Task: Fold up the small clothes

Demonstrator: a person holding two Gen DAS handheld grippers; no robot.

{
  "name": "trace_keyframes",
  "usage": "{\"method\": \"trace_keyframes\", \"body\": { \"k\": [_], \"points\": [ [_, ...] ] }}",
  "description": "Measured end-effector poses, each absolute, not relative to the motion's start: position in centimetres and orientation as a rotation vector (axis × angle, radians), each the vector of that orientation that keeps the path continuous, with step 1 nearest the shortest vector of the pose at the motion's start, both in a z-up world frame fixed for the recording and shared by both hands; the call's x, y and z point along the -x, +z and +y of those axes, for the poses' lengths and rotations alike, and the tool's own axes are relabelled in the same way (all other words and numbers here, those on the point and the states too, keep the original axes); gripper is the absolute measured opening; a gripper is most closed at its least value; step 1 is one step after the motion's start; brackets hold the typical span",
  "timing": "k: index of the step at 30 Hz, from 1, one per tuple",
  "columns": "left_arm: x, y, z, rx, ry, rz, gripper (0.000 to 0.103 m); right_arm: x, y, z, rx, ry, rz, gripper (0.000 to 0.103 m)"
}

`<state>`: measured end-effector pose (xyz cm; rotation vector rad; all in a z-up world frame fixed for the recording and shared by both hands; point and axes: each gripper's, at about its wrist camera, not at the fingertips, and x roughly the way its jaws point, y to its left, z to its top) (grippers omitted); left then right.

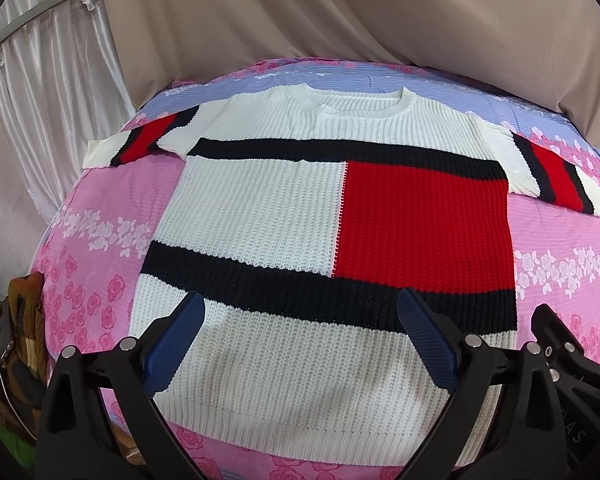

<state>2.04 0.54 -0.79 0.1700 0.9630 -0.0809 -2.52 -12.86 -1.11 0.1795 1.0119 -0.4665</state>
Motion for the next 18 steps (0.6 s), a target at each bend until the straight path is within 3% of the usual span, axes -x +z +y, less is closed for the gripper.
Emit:
{"method": "trace_keyframes", "body": {
  "k": [18],
  "points": [
    [-3.05, -1.61, -0.28, -0.178, -0.082, 0.975, 0.094, 1.60, -1.36, -13.26, -0.172, -0.468, 1.023, 0.098]
  ]
}}
